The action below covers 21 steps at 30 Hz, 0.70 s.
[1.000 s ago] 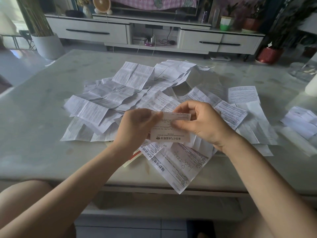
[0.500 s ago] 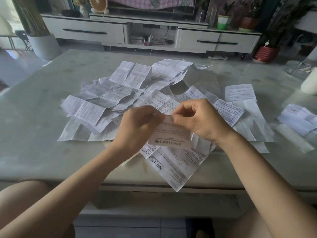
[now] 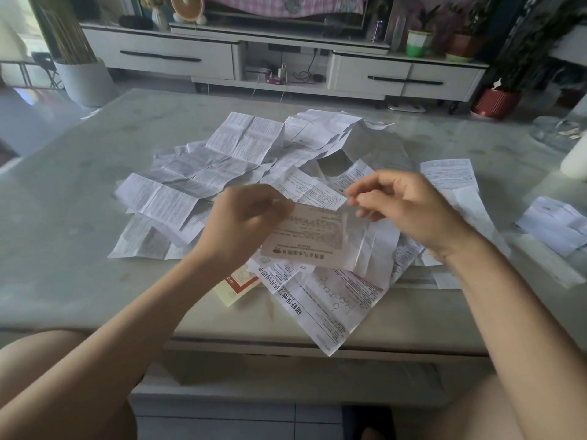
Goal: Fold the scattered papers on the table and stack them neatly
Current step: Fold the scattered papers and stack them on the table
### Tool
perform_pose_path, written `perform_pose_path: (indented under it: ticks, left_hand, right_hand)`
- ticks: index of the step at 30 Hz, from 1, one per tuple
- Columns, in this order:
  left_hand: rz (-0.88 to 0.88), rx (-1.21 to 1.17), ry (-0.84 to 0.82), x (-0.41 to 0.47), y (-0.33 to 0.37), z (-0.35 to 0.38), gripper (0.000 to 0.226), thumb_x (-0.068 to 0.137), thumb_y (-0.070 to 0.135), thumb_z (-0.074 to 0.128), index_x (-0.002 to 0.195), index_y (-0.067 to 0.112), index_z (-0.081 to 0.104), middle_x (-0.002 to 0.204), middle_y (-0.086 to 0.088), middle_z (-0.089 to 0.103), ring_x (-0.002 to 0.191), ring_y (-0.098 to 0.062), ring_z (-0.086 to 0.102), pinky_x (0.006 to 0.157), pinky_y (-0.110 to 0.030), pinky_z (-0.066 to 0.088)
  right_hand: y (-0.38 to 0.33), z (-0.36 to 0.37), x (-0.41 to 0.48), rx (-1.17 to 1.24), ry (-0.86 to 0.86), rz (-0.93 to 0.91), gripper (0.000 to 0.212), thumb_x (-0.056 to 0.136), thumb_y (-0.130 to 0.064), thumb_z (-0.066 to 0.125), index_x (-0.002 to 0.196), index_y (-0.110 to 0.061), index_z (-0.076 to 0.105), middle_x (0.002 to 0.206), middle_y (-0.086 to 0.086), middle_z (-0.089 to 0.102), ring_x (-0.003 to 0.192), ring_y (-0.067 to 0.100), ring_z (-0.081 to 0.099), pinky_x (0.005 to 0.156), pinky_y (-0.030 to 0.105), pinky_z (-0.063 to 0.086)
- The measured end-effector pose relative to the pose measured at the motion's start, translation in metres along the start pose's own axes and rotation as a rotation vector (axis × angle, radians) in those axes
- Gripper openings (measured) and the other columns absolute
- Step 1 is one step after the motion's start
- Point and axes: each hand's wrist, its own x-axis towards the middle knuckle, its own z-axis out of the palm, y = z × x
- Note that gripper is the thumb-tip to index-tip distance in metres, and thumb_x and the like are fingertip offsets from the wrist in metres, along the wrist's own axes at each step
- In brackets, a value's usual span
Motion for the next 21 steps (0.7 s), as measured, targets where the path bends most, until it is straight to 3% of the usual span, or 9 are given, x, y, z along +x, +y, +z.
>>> perform_pose_path:
  ticks: [4,7,9,12,14,16,17,20,21]
  left_hand:
    - [0.041,0.077,-0.031,-0.004,-0.001,0.011,0.017,0.073,0.029,0.054,0.069,0.019,0.067,0.067,-0.004,0.068,0.060,-0.011,0.058,0.059,-0.026,0.046]
    - [0.076,0.245,-0.036,-0.004,0.001,0.008,0.014,0.071,0.028,0.053,0.059,0.033,0.059,0.058,0.010,0.062,0.059,-0.006,0.057,0.055,-0.019,0.044]
    - [0.052,0.268,-0.037,-0.002,0.002,0.001,0.020,0.077,0.017,0.058,0.060,0.026,0.061,0.055,0.013,0.062,0.053,0.000,0.058,0.051,-0.013,0.044]
    - [-0.034,0.026,0.062,0.003,0.003,-0.008,0.020,0.084,0.004,0.054,0.069,0.012,0.065,0.057,0.000,0.068,0.053,-0.009,0.063,0.053,-0.020,0.052]
    - [-0.138,-0.271,0.044,-0.001,0.008,-0.007,0.011,0.089,0.015,0.058,0.084,0.014,0.067,0.068,-0.003,0.070,0.062,-0.018,0.067,0.055,-0.028,0.055]
    - [-0.277,-0.470,-0.085,-0.007,0.012,0.003,0.030,0.080,0.034,0.061,0.101,0.012,0.063,0.082,-0.008,0.072,0.069,-0.021,0.069,0.057,-0.030,0.056]
    - [-0.311,-0.469,-0.141,-0.010,0.011,0.010,0.037,0.076,0.035,0.064,0.105,0.011,0.062,0.087,-0.011,0.072,0.071,-0.021,0.069,0.059,-0.030,0.057]
    - [-0.274,-0.360,-0.127,-0.015,0.010,0.022,0.008,0.086,0.013,0.063,0.092,0.015,0.068,0.085,-0.011,0.073,0.068,-0.019,0.067,0.061,-0.030,0.057]
    - [-0.272,-0.352,-0.089,-0.014,0.008,0.022,0.012,0.089,0.008,0.059,0.087,0.015,0.068,0.083,-0.011,0.073,0.067,-0.019,0.067,0.060,-0.029,0.056]
  right_hand:
    - [-0.006,0.029,-0.004,-0.085,-0.197,-0.019,0.004,0.084,-0.009,0.065,0.089,-0.008,0.066,0.090,0.012,0.070,0.079,0.013,0.062,0.075,0.026,0.052]
    - [-0.007,0.030,-0.005,-0.085,-0.231,-0.009,0.001,0.083,-0.005,0.067,0.082,-0.005,0.067,0.084,0.013,0.070,0.075,0.013,0.062,0.072,0.023,0.051]
    - [-0.008,0.026,-0.005,-0.065,-0.234,0.010,0.001,0.081,-0.005,0.068,0.082,-0.004,0.067,0.084,0.014,0.070,0.075,0.013,0.064,0.074,0.023,0.052]
    - [-0.006,0.022,-0.002,0.049,-0.084,0.021,0.004,0.081,-0.005,0.068,0.078,-0.008,0.067,0.075,0.006,0.069,0.068,0.006,0.063,0.067,0.017,0.051]
    - [-0.002,0.022,-0.001,0.179,0.108,0.054,0.004,0.082,-0.008,0.068,0.079,-0.011,0.067,0.073,0.002,0.067,0.065,0.004,0.062,0.064,0.013,0.050]
    - [0.000,0.025,-0.001,0.329,0.226,0.109,0.002,0.083,-0.010,0.067,0.084,-0.008,0.067,0.076,0.004,0.068,0.067,0.008,0.063,0.063,0.016,0.053]
    - [0.000,0.029,-0.002,0.390,0.248,0.134,0.003,0.084,-0.010,0.066,0.085,-0.007,0.067,0.076,0.005,0.068,0.066,0.009,0.064,0.061,0.018,0.053]
    - [0.001,0.041,-0.005,0.437,0.222,0.154,0.006,0.086,-0.010,0.062,0.086,-0.006,0.065,0.077,0.006,0.069,0.065,0.009,0.065,0.057,0.019,0.053]
    - [0.001,0.043,-0.006,0.422,0.199,0.151,0.007,0.087,-0.011,0.062,0.087,-0.005,0.065,0.078,0.006,0.070,0.066,0.009,0.064,0.057,0.019,0.054]
